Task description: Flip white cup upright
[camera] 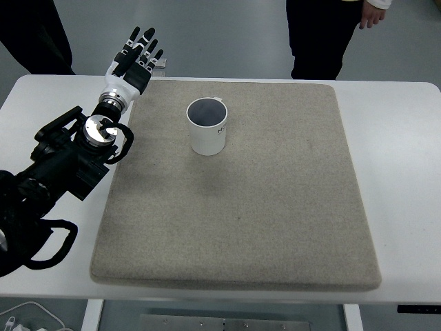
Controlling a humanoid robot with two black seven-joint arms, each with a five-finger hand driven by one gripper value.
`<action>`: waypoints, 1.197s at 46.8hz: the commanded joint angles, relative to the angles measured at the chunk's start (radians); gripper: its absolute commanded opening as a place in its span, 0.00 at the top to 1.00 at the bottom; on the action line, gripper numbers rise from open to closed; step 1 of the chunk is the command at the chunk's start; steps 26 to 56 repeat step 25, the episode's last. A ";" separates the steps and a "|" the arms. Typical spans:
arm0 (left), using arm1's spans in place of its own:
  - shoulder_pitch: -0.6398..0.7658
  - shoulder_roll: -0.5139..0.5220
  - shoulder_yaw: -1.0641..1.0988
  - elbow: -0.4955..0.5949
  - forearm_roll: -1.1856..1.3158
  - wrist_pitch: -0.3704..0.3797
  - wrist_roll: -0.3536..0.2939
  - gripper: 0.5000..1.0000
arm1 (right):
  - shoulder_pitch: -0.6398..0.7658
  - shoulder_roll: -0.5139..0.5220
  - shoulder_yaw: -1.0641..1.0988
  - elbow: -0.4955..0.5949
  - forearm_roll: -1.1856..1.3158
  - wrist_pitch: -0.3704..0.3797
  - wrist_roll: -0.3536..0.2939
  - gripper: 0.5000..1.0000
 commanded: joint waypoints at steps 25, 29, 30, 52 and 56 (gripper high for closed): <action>-0.008 0.015 0.007 0.002 0.070 0.000 0.000 0.01 | 0.000 0.000 0.000 0.001 0.000 0.000 0.000 0.14; -0.008 0.015 0.007 0.002 0.070 0.000 0.000 0.01 | 0.000 0.000 0.000 0.001 0.000 0.000 0.000 0.14; -0.008 0.015 0.007 0.002 0.070 0.000 0.000 0.01 | 0.000 0.000 0.000 0.001 0.000 0.000 0.000 0.14; -0.008 0.015 0.007 0.002 0.070 0.000 0.000 0.01 | 0.000 0.000 0.000 0.001 0.000 0.000 0.000 0.14; -0.008 0.015 0.007 0.002 0.070 0.000 0.000 0.01 | 0.000 0.000 0.000 0.001 0.000 0.000 0.000 0.14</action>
